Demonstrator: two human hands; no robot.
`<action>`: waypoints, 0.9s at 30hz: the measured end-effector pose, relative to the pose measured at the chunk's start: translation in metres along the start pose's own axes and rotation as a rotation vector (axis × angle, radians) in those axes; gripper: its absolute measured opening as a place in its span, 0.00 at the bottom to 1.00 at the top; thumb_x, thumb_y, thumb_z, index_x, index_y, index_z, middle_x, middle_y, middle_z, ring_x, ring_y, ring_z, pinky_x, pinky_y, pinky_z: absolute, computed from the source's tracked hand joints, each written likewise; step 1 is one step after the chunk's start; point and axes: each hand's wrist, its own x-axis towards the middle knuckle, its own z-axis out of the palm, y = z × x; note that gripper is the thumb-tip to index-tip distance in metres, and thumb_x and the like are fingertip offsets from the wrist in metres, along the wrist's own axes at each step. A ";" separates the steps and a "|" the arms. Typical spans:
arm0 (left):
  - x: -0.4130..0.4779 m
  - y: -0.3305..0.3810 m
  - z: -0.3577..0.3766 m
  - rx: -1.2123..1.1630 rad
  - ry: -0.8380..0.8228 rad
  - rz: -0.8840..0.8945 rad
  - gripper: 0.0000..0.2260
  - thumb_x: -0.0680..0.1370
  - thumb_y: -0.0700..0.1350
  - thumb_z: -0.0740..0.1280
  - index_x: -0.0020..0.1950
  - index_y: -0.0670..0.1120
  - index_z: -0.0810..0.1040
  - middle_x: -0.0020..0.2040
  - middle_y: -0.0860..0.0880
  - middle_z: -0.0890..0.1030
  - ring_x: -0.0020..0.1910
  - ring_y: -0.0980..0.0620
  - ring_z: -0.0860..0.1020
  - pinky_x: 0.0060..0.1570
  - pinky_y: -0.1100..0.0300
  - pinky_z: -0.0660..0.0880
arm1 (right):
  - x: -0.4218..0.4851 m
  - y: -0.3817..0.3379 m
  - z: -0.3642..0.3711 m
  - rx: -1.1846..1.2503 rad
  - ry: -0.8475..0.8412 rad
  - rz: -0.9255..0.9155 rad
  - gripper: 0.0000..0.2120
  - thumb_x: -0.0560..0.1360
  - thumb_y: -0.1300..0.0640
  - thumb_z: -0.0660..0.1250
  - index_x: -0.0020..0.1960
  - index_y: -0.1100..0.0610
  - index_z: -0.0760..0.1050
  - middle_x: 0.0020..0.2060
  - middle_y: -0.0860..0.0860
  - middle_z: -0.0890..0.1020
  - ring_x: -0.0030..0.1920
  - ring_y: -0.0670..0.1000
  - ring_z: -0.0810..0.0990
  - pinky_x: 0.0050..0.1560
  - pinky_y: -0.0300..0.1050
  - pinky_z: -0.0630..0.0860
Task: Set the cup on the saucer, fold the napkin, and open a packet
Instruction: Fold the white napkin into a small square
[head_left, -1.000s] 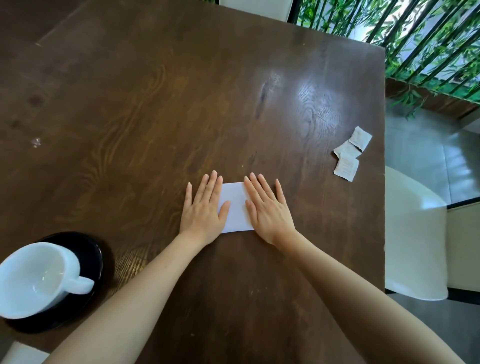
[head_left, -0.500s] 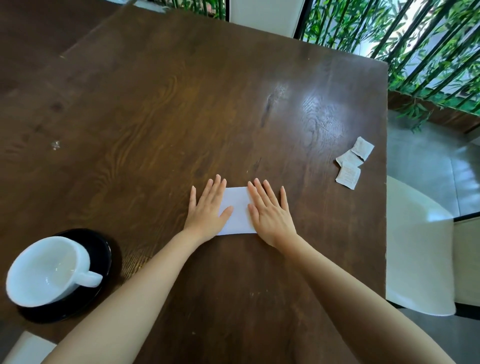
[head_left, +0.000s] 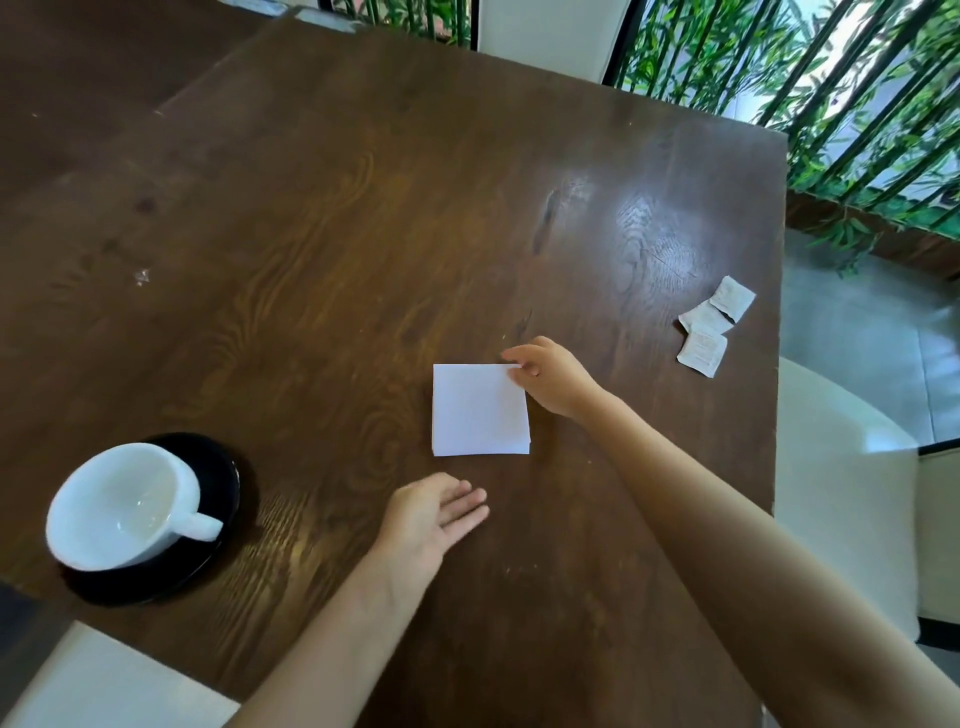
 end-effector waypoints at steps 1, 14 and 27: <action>-0.001 -0.003 0.001 -0.013 -0.024 -0.023 0.04 0.78 0.35 0.61 0.50 0.39 0.74 0.51 0.39 0.79 0.51 0.41 0.80 0.54 0.45 0.77 | 0.001 -0.001 0.001 -0.022 -0.022 0.003 0.14 0.77 0.58 0.61 0.61 0.56 0.76 0.56 0.55 0.75 0.56 0.54 0.75 0.55 0.44 0.70; 0.003 -0.004 -0.012 0.598 0.170 0.507 0.30 0.71 0.37 0.72 0.69 0.46 0.64 0.63 0.45 0.74 0.58 0.49 0.76 0.54 0.57 0.77 | -0.054 -0.005 0.023 0.240 -0.221 0.337 0.10 0.71 0.57 0.66 0.48 0.63 0.79 0.34 0.55 0.81 0.31 0.49 0.79 0.33 0.37 0.78; 0.000 -0.017 -0.112 1.037 0.276 0.946 0.16 0.74 0.38 0.69 0.61 0.46 0.76 0.60 0.48 0.77 0.56 0.52 0.76 0.56 0.59 0.75 | -0.113 -0.065 0.077 0.508 -0.378 0.461 0.08 0.74 0.62 0.65 0.37 0.63 0.76 0.28 0.56 0.81 0.23 0.48 0.81 0.26 0.40 0.80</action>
